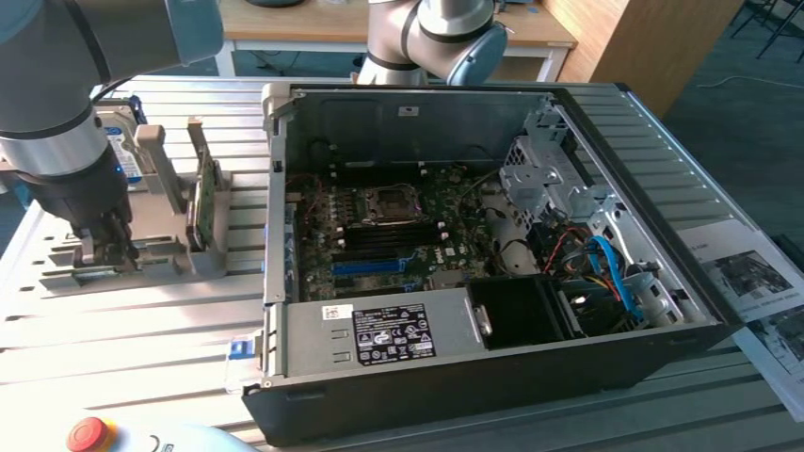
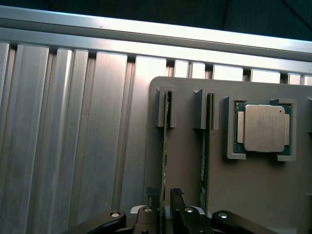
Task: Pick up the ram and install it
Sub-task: 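Pick up the ram and move it above insertion slot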
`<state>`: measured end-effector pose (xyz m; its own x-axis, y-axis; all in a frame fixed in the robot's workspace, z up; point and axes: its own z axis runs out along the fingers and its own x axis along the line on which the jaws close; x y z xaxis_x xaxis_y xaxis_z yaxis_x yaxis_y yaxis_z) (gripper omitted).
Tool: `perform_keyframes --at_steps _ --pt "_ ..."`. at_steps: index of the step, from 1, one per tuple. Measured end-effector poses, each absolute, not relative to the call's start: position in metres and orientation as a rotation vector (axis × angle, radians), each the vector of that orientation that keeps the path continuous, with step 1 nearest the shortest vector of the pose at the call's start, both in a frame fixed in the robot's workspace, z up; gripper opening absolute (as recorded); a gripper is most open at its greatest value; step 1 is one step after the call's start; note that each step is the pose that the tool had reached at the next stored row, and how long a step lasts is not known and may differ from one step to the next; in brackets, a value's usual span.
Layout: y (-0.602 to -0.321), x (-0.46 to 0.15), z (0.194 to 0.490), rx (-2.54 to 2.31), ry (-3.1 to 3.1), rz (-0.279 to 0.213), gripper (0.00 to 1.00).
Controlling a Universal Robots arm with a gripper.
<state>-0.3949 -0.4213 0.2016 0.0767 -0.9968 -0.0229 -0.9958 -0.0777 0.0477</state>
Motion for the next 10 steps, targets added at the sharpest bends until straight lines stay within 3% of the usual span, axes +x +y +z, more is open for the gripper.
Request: perform_keyframes --at_steps 4,10 --pt "-0.4213 -0.3949 0.2015 2.291 -2.120 -0.077 0.12" --pt "-0.4213 -0.3949 0.2016 2.291 -2.120 -0.077 0.12"
